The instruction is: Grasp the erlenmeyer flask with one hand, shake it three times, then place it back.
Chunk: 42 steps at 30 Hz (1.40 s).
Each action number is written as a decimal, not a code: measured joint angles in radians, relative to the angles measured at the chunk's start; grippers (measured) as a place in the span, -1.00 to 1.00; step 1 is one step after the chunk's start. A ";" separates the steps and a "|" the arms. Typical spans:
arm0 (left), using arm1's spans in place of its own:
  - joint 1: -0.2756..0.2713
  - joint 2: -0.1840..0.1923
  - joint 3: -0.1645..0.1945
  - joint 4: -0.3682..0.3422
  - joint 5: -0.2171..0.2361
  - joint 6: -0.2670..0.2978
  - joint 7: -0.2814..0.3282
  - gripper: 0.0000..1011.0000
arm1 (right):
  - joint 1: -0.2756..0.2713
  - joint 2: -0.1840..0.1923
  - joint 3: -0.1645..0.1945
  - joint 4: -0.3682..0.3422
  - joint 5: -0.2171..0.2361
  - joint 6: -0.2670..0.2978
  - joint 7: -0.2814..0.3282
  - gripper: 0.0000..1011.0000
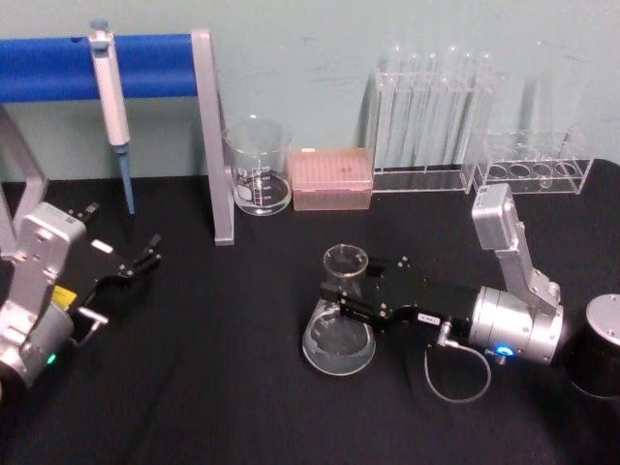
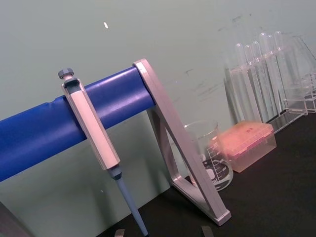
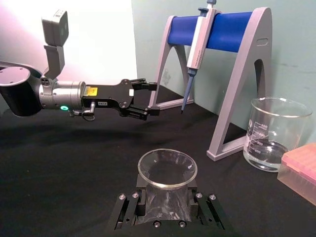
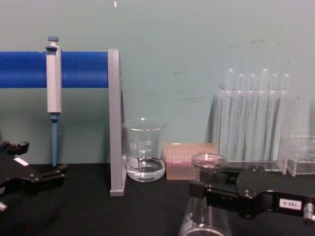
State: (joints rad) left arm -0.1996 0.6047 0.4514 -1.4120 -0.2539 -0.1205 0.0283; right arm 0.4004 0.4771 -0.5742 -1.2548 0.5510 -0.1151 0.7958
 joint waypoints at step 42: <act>0.000 0.000 0.000 0.000 0.000 0.000 0.000 0.98 | 0.008 -0.005 -0.010 0.015 -0.008 0.018 0.003 -0.10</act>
State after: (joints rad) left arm -0.1995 0.6047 0.4514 -1.4120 -0.2539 -0.1205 0.0283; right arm 0.4082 0.4717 -0.5839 -1.2402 0.5434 -0.0971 0.7983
